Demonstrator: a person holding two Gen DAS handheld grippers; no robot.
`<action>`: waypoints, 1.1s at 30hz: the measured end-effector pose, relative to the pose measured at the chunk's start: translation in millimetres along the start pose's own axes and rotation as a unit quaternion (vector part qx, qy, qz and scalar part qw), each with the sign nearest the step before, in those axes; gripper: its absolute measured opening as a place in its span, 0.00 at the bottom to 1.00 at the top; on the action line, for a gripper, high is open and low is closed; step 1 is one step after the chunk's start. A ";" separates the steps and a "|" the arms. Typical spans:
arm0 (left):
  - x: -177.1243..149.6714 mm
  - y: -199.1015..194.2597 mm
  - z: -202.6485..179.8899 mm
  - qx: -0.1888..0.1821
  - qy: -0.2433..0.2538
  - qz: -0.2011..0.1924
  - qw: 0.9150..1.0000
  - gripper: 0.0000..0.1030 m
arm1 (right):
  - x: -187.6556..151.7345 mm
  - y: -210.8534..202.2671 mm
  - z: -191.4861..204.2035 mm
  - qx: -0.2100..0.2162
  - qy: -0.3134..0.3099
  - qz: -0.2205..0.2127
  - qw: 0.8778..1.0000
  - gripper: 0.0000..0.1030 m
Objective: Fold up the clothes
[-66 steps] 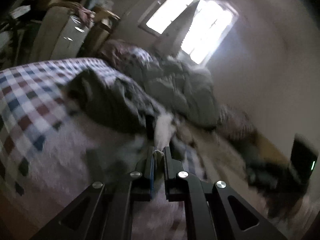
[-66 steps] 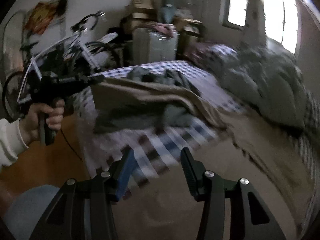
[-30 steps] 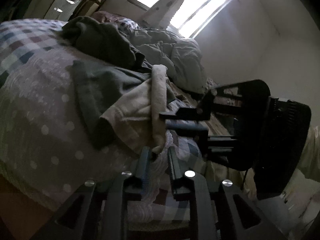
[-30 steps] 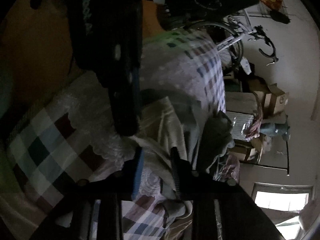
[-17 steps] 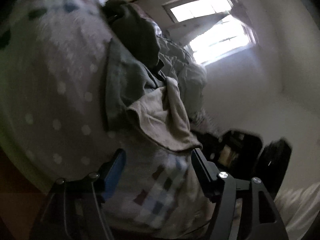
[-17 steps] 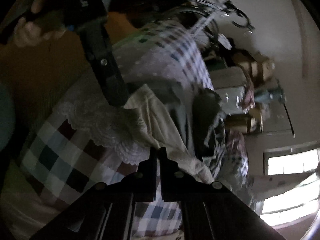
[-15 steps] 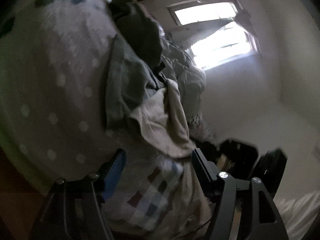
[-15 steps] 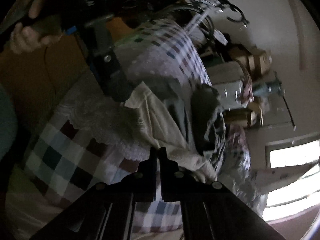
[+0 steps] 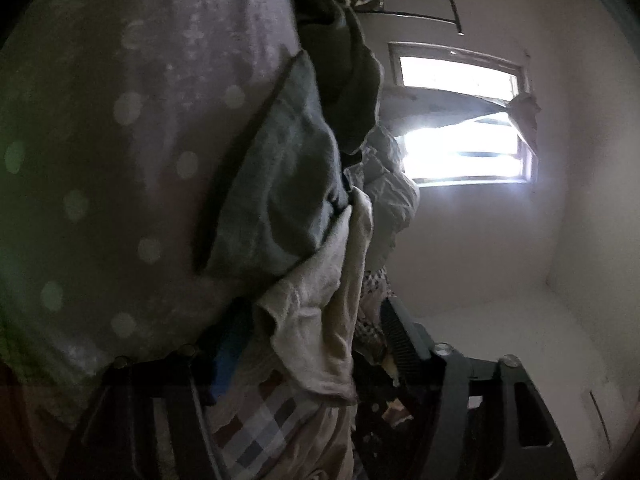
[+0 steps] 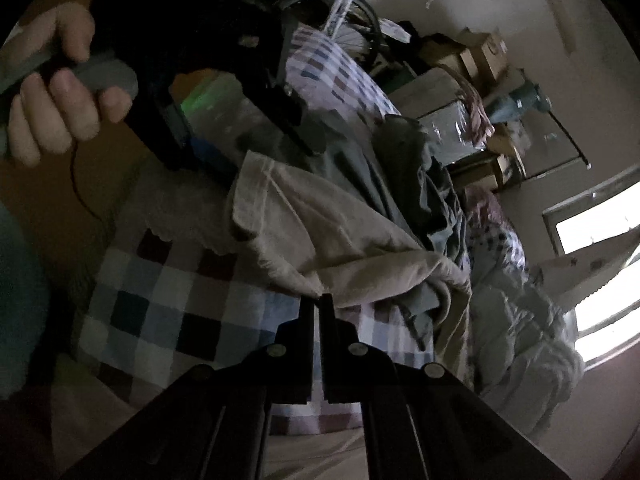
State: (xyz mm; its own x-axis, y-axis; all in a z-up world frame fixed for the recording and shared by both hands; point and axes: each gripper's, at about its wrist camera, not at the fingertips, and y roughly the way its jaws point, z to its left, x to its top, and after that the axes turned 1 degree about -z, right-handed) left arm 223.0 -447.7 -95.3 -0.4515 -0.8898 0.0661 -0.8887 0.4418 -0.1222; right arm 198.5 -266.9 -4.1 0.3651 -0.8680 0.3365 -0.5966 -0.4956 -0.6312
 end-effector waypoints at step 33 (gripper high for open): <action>118.5 -49.9 -181.6 0.073 0.210 -0.119 0.968 0.01 | -100.8 89.7 -156.4 -0.110 0.189 0.091 0.972 0.43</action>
State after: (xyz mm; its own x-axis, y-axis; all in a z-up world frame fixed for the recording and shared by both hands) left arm 199.4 -554.5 98.5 -0.2547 -0.8261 0.5026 -0.9647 0.1813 -0.1908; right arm -3.7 -228.5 14.6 -0.0234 -0.8703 0.4920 -0.7806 -0.2916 -0.5529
